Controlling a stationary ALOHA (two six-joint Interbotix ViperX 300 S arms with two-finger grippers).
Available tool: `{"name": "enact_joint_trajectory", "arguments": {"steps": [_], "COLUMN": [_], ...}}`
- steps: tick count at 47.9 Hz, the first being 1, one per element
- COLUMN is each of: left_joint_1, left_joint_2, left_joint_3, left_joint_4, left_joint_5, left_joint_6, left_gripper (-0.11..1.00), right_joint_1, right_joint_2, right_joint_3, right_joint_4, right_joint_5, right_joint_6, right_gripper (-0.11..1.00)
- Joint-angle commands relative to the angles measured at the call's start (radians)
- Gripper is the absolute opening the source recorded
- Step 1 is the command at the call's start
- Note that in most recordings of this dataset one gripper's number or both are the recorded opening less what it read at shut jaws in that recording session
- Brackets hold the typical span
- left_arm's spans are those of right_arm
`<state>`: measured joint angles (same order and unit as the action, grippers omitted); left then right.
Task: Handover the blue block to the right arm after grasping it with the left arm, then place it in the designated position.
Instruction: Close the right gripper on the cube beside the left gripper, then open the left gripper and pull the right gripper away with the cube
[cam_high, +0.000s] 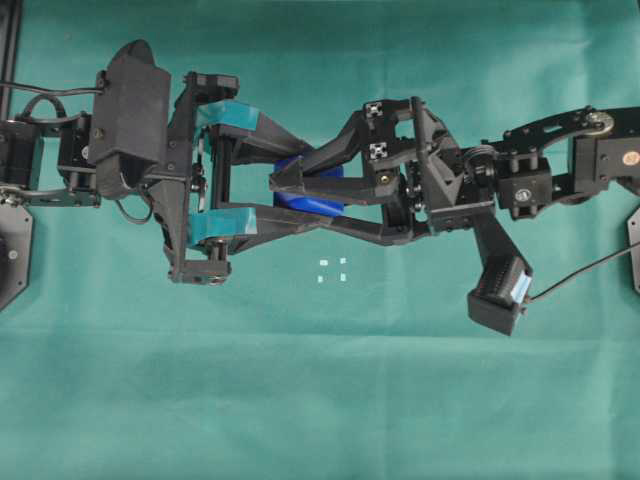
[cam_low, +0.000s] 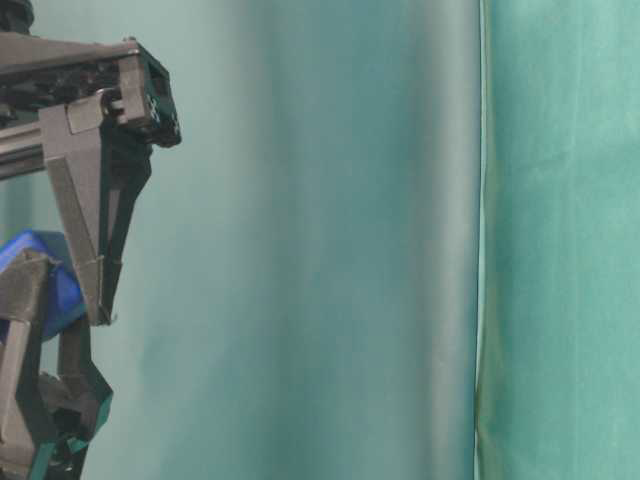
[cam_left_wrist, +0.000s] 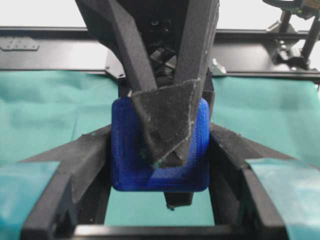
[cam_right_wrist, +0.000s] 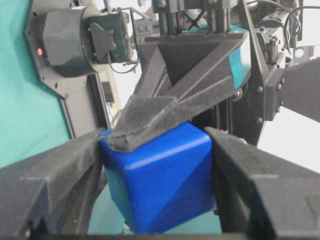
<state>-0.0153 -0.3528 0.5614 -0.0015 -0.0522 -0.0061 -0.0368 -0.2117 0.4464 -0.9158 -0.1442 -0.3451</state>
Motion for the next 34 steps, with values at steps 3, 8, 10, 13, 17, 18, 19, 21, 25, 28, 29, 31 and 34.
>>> {"name": "enact_joint_trajectory", "arguments": {"steps": [3, 8, 10, 13, 17, 18, 19, 21, 25, 28, 29, 31, 34], "left_joint_1": [-0.005, -0.005, -0.005, -0.005, -0.005, -0.005, -0.005, -0.005, -0.005, -0.005, -0.005, -0.005, -0.005], "left_joint_2": [-0.015, -0.015, -0.015, -0.015, -0.015, -0.015, -0.015, -0.015, -0.017, -0.015, -0.017, -0.017, -0.017], "left_joint_3": [-0.012, -0.014, -0.014, -0.015, -0.015, -0.015, -0.015, -0.015, -0.017, -0.017, -0.017, -0.015, -0.015], "left_joint_4": [0.003, 0.003, 0.003, 0.003, 0.003, 0.003, 0.003, 0.003, 0.003, 0.002, 0.002, 0.002, 0.002], "left_joint_5": [-0.005, -0.005, -0.002, 0.003, 0.005, 0.005, 0.005, 0.005, 0.003, 0.003, 0.003, 0.005, 0.006], "left_joint_6": [0.002, 0.003, 0.003, 0.003, 0.003, 0.002, 0.002, 0.002, -0.003, -0.012, -0.014, -0.017, -0.018], "left_gripper": [0.46, 0.46, 0.46, 0.46, 0.47, 0.47, 0.47, 0.47, 0.47, 0.51, 0.57, 0.69, 0.85], "right_joint_1": [-0.005, -0.005, -0.005, -0.005, -0.005, -0.005, -0.005, -0.005, -0.005, -0.005, -0.005, -0.005, -0.005], "right_joint_2": [-0.014, -0.014, -0.014, -0.015, -0.015, -0.015, -0.015, -0.015, -0.015, -0.015, -0.014, -0.015, -0.015], "right_joint_3": [-0.023, -0.023, -0.023, -0.023, -0.023, -0.023, -0.023, -0.023, -0.023, -0.023, -0.023, -0.023, -0.023], "right_joint_4": [0.005, 0.005, 0.005, 0.005, 0.005, 0.006, 0.006, 0.005, 0.006, 0.005, 0.006, 0.006, 0.005], "right_joint_5": [0.006, 0.008, 0.008, 0.008, 0.006, 0.008, 0.006, 0.006, 0.006, 0.006, 0.006, 0.006, 0.006], "right_joint_6": [0.006, 0.006, 0.006, 0.006, 0.006, 0.006, 0.006, 0.006, 0.006, 0.006, 0.006, 0.006, 0.006], "right_gripper": [0.64, 0.64, 0.64, 0.64, 0.64, 0.64, 0.64, 0.64, 0.64, 0.64, 0.64, 0.64, 0.64]}}
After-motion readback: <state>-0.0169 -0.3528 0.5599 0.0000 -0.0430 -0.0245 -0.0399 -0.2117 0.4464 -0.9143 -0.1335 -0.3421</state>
